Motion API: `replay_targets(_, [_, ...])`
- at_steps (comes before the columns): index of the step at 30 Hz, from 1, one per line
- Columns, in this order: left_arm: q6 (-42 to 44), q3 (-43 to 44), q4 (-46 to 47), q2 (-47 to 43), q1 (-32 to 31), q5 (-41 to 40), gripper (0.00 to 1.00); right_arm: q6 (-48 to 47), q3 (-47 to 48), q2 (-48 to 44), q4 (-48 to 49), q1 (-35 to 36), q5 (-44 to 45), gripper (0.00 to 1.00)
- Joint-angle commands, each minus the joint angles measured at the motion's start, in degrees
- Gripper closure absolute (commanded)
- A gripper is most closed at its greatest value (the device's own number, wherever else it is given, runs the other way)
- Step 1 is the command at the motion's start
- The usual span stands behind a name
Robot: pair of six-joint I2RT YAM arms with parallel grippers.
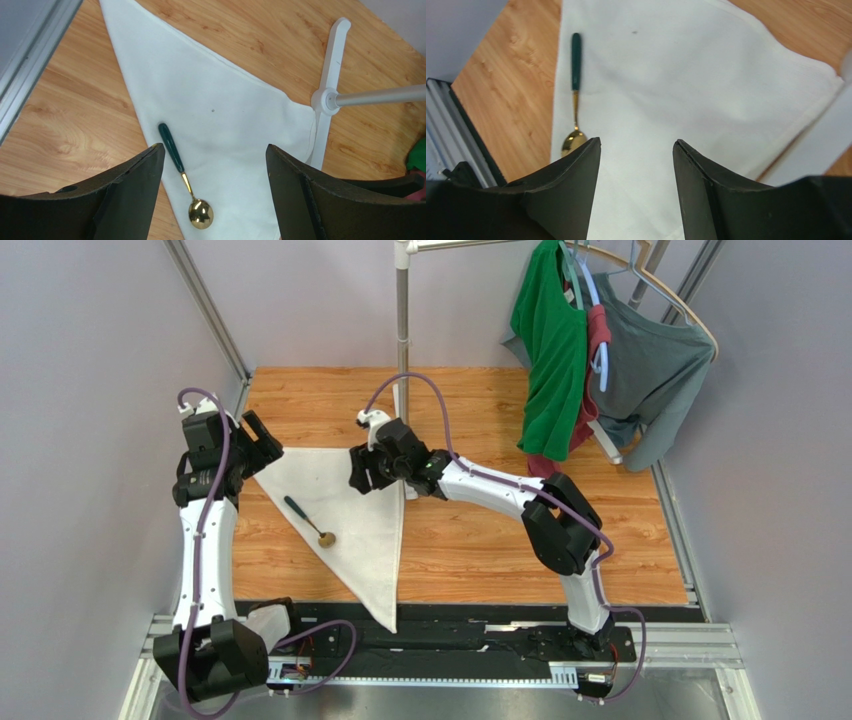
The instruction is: Fold the napkin, place the utensils inside, and roll it up
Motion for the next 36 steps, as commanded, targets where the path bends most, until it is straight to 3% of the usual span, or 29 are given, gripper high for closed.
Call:
replay_targets(1, [0.3,-0.1,2.2,4.4,0.3,3.6,0.18,1.4,-1.0,0.9,0.7,-2.8,-3.4,0.40])
replay_targets(6, [-0.1,-0.1,1.9,8.4,0.2,3.3,0.18,2.0,4.6,6.4,1.4,-5.0,-6.5,0.39])
replay_targets(13, [-0.3,-0.2,1.9,10.0,0.2,4.7,0.18,2.1,13.3,15.7,2.2,-6.3,-3.7,0.38])
replay_targets(18, [-0.4,0.4,1.7,10.9,0.2,4.6,0.18,5.6,23.1,24.1,-7.6,-6.4,2.6,0.39])
replay_targets(27, [-1.4,0.6,1.4,11.4,3.6,6.5,0.18,10.4,33.0,34.0,-13.4,-6.4,-1.8,0.40])
replay_targets(36, [-0.7,0.3,1.2,9.6,3.6,5.0,0.18,7.8,31.0,30.3,-8.8,-6.4,-6.1,0.40])
